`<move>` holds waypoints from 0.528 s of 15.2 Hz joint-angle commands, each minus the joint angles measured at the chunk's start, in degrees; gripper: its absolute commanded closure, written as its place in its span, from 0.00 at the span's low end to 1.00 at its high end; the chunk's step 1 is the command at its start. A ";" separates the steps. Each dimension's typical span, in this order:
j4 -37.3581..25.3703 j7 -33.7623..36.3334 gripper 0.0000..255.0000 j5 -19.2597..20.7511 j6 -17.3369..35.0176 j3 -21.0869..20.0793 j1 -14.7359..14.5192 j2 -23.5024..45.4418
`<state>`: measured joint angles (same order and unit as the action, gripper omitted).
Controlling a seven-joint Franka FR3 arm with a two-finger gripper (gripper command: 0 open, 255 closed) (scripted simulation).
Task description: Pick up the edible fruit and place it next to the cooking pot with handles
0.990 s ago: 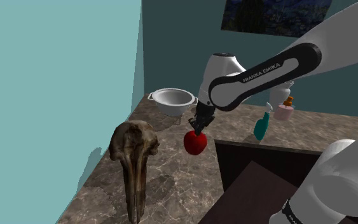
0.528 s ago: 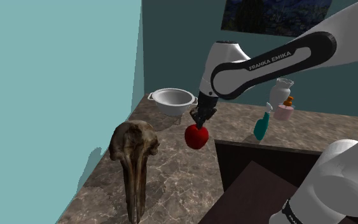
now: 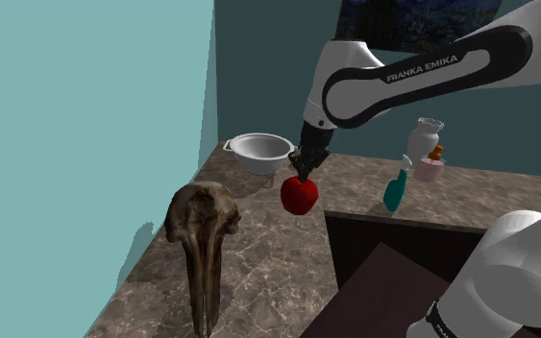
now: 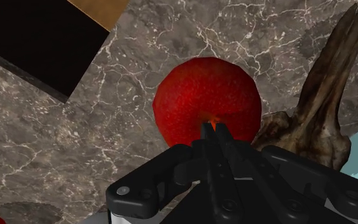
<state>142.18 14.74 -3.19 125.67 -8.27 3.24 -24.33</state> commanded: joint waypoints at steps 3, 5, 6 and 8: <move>-2.20 -0.16 1.00 0.02 -3.37 0.25 0.03 -1.15; -3.43 -0.18 1.00 0.05 -5.01 0.34 0.04 -1.56; -3.44 -0.18 1.00 0.05 -5.03 0.35 0.04 -1.58; -7.37 -0.76 1.00 0.73 -4.40 0.72 0.76 3.02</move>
<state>136.73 14.20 -2.76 121.30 -7.70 3.70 -23.24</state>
